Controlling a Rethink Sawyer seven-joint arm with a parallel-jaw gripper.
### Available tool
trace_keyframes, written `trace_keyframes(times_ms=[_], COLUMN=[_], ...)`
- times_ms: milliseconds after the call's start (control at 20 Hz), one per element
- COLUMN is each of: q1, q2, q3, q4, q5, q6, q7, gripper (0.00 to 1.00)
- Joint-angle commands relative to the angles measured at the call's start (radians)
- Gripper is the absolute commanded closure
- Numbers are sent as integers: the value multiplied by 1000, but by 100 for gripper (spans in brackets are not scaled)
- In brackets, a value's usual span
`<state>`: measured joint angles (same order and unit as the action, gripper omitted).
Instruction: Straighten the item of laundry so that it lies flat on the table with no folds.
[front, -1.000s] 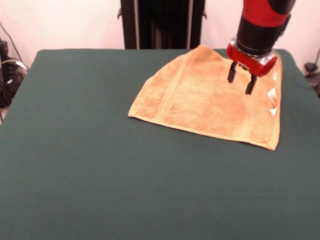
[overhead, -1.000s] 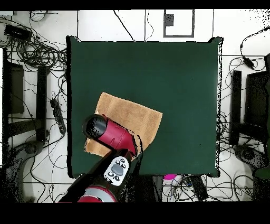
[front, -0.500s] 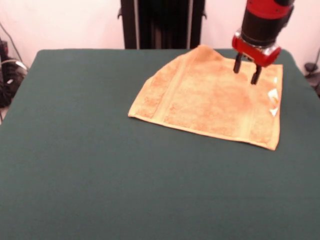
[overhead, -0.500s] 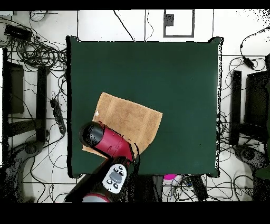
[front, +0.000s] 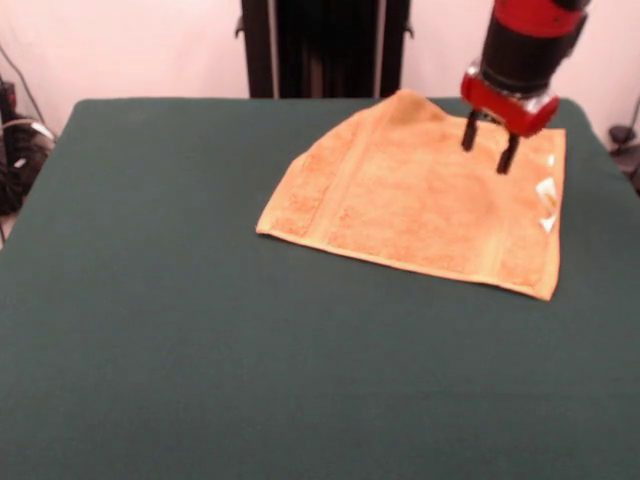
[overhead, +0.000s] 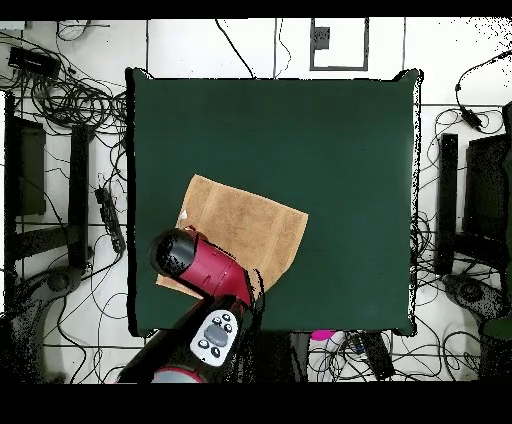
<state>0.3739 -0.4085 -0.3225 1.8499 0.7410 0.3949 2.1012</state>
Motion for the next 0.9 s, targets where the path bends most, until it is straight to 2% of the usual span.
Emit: trace_keyframes(times_ms=[50,200,500,750,900], q1=[-25,-52,-143,-162,-193], q2=[191,231,261,285,295], q3=[7,-9,-24,-96,-98], q4=[-147,-206,-331,-497,-591], q5=[-28,-41,-123,-222,-276], q6=[-187,-173,-17,153,229], q7=[179,143,54,55,41], gripper=[0,0,0,0,0])
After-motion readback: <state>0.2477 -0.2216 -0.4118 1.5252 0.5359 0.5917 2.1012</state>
